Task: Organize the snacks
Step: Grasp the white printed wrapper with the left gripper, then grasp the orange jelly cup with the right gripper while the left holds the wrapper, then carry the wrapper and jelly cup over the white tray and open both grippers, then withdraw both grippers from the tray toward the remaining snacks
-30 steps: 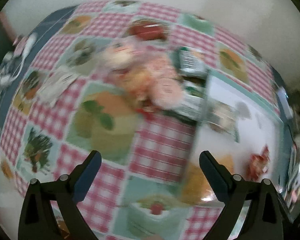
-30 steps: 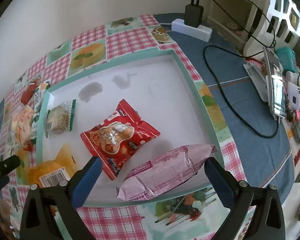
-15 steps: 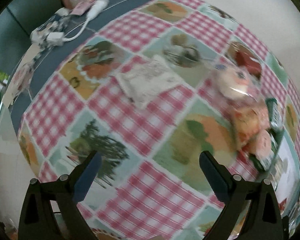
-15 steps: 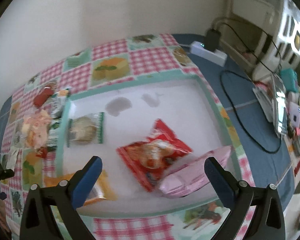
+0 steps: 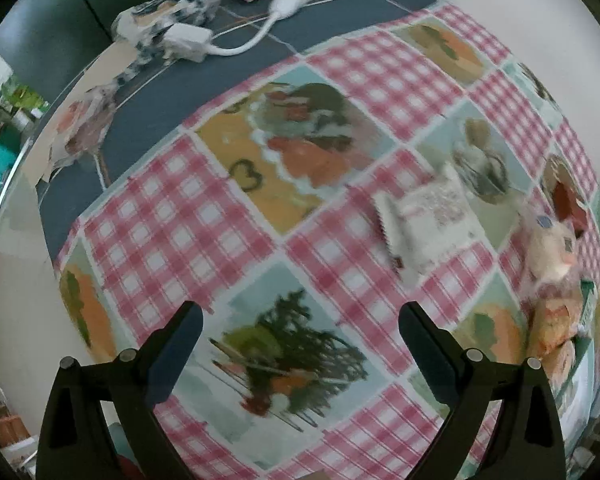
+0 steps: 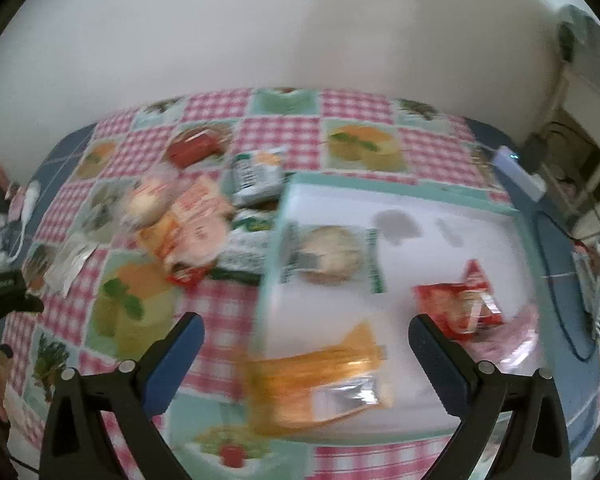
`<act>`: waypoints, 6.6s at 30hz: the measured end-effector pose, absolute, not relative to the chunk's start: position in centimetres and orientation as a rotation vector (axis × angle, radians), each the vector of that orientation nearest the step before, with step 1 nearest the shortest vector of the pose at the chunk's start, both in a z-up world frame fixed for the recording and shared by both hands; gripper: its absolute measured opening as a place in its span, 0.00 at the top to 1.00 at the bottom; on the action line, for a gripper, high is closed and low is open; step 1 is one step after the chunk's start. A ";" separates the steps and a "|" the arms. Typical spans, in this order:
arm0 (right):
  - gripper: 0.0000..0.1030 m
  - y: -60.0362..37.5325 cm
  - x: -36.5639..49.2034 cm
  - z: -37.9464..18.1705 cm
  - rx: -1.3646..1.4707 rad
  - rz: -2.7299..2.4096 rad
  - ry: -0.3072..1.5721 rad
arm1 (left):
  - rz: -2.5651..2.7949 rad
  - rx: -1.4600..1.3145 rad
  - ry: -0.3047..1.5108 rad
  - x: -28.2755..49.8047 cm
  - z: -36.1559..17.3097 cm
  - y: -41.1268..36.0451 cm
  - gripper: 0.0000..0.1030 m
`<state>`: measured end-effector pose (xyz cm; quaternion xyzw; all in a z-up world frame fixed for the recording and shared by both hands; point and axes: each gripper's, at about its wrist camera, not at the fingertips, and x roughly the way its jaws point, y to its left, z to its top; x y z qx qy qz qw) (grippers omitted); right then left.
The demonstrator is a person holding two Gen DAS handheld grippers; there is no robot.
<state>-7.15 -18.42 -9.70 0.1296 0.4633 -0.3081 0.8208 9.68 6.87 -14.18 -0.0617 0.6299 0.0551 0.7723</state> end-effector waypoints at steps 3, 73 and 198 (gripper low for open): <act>0.00 -17.2 -6.0 -10.4 0.273 -0.624 1.000 | 0.132 -0.143 1.366 10.3 -14.4 8.0 0.05; 0.52 -18.6 2.1 -9.6 0.311 -0.477 1.010 | -0.235 0.199 1.168 16.4 -11.1 -1.0 0.47; 0.00 -34.3 -17.5 -8.8 0.536 -0.875 0.999 | -0.419 0.426 1.195 1.5 -10.3 -17.7 0.08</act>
